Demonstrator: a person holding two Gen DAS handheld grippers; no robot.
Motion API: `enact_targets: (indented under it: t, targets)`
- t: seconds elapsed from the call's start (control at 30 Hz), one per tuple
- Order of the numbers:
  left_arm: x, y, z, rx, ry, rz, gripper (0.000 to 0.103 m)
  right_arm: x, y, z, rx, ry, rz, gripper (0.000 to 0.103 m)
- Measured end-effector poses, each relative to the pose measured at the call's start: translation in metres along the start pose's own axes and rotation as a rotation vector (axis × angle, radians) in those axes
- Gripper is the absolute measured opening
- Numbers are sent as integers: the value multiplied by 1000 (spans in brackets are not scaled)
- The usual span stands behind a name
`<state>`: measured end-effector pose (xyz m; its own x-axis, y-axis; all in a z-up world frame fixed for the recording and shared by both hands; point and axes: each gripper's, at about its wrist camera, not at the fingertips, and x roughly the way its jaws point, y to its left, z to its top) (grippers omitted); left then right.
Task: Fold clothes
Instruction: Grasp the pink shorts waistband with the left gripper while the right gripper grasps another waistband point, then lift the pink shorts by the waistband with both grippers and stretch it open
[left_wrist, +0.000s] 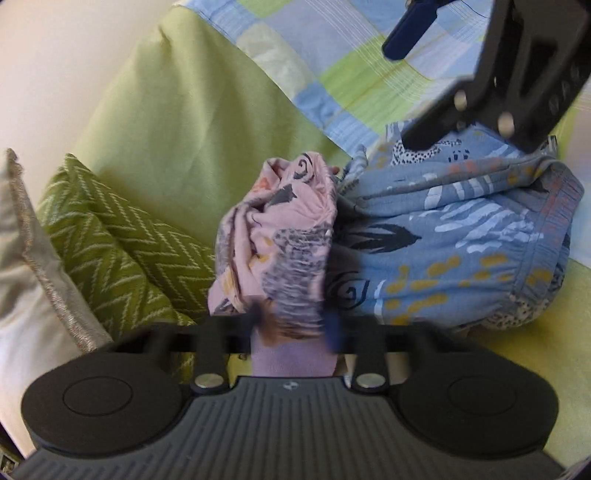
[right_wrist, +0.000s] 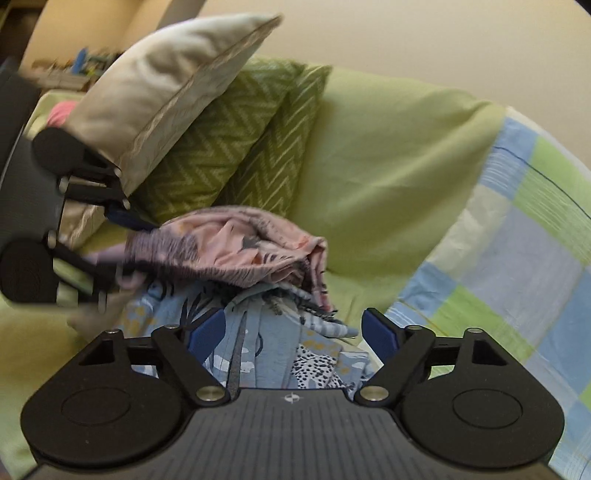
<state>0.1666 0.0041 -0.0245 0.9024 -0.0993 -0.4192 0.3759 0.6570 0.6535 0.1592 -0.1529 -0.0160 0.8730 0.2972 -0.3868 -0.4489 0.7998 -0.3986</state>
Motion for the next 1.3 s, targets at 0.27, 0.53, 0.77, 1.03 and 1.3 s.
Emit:
enact_targets:
  t: [0.27, 0.53, 0.77, 1.03, 1.3]
  targets:
    - [-59, 111, 16, -372, -160, -12, 17, 20, 13, 15, -155, -121, 13, 79]
    - [-96, 125, 11, -369, -225, 47, 16, 67, 36, 39, -281, -145, 37, 78]
    - [-116, 153, 0, -429, -254, 100, 15, 102, 53, 53, -433, -167, 42, 38]
    - [-132, 174, 18, -422, -290, 162, 15, 59, 19, 89, -324, -214, -37, 9]
    - [-220, 176, 95, -405, -497, 149, 15, -92, -58, 135, -187, -256, -154, 9]
